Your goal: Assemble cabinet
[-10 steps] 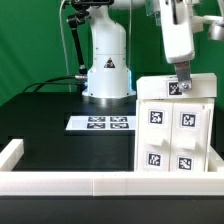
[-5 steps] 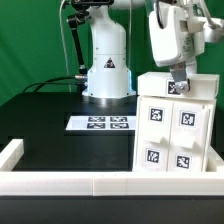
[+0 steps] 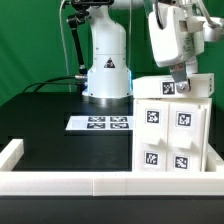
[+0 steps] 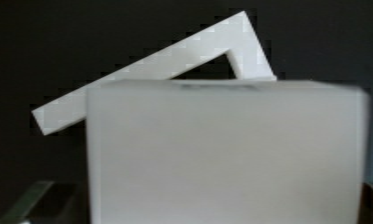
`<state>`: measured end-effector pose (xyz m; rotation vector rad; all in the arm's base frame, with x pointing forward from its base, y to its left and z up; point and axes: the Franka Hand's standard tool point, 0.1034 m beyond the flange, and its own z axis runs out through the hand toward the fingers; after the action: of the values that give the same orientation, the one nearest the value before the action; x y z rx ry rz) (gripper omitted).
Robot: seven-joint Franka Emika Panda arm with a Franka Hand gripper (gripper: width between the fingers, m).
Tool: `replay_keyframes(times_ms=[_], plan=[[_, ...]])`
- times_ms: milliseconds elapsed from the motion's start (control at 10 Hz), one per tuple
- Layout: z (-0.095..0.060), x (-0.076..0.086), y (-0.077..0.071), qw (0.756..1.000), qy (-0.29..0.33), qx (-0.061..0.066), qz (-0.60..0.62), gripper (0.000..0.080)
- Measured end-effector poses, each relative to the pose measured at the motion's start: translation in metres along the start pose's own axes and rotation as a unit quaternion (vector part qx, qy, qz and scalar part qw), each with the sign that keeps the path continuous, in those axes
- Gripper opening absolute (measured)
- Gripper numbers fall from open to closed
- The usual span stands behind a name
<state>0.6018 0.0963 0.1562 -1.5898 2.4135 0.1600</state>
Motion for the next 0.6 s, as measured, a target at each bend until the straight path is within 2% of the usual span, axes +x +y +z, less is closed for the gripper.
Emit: replay_keyframes(times_ms=[100,200,400,600], plan=[[-0.006,-0.001,-0.001,1.000,-0.003,0.000,-0.025,0.0735],[-0.012,-0.002,-0.001,0.999,-0.009,0.003,-0.036,0.0785],[-0.022,-0.003,-0.001,0.999,-0.019,0.008,-0.035,0.0796],[-0.019,-0.002,0.001,0.998,-0.018,0.005,-0.058,0.0797]])
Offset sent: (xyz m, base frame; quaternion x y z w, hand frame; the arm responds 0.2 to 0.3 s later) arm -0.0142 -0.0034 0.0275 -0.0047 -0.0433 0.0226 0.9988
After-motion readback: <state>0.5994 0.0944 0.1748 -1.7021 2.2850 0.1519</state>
